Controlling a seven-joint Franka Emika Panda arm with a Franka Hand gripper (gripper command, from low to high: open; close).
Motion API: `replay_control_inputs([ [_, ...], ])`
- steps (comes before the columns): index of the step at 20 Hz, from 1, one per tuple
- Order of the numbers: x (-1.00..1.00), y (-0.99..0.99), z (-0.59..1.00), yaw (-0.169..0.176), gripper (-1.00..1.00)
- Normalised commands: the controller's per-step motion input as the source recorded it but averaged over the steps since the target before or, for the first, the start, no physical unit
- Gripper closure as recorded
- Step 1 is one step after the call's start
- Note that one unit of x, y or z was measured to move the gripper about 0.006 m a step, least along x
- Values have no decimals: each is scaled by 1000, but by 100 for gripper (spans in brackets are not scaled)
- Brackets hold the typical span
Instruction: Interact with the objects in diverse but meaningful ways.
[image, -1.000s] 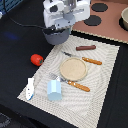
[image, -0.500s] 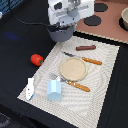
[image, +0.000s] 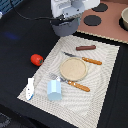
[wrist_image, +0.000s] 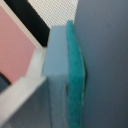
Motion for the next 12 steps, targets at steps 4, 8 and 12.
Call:
replay_control_inputs([
  [4,774,456,344,-3,100],
  [8,768,551,236,0,100],
  [12,779,580,121,0,100],
])
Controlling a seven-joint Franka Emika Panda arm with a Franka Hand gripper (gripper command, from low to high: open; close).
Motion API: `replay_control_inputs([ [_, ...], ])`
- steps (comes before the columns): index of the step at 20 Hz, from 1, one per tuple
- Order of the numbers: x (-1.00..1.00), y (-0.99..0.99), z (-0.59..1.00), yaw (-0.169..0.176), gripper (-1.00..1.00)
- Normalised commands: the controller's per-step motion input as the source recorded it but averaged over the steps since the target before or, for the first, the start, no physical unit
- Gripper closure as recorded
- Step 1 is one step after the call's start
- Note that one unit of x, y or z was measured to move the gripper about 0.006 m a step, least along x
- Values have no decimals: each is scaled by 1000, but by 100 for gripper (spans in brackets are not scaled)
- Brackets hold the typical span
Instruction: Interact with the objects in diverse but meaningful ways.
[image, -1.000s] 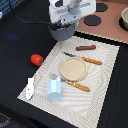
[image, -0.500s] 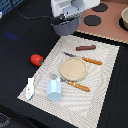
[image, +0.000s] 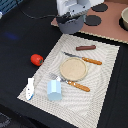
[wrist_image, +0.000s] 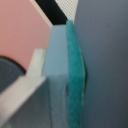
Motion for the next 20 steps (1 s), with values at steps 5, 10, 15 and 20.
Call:
replay_control_inputs([
  [5,697,701,253,0,100],
  [10,621,775,394,0,100],
  [15,641,777,393,0,100],
  [20,607,769,314,3,100],
])
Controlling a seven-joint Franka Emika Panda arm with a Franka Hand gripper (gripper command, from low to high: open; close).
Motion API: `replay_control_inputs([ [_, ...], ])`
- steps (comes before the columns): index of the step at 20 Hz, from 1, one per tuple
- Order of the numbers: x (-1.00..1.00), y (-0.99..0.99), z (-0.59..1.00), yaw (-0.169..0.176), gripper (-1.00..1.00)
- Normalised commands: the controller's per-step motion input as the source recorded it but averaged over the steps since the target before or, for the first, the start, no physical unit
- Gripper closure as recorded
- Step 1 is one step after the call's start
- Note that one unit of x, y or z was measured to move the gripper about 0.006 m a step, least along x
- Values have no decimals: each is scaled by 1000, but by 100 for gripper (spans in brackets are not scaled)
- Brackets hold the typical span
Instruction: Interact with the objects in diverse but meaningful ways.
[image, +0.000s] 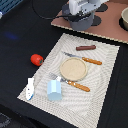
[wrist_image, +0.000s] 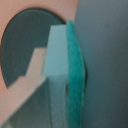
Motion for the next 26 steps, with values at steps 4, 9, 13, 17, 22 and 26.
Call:
replay_control_inputs([
  [4,659,752,294,0,100],
  [9,742,701,338,0,100],
  [13,749,698,396,0,100],
  [17,732,741,464,0,100],
  [22,683,769,466,0,100],
  [26,563,706,315,0,100],
])
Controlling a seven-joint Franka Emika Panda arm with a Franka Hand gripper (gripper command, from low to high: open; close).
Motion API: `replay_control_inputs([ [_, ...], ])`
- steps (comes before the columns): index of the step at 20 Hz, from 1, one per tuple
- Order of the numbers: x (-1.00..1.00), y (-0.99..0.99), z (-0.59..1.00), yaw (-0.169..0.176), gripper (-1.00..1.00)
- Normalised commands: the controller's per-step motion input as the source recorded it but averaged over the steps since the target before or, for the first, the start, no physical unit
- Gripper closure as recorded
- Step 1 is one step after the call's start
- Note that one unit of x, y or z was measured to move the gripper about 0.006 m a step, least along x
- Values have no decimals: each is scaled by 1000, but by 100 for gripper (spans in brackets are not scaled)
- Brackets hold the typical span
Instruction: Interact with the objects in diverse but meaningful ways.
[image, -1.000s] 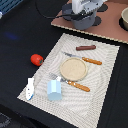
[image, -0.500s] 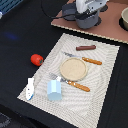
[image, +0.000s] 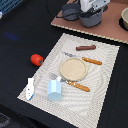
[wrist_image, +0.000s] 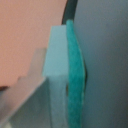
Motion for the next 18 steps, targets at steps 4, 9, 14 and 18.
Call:
replay_control_inputs([
  [4,311,467,84,0,100],
  [9,301,297,112,0,-100],
  [14,450,330,929,-14,-100],
  [18,437,382,1000,0,-100],
])
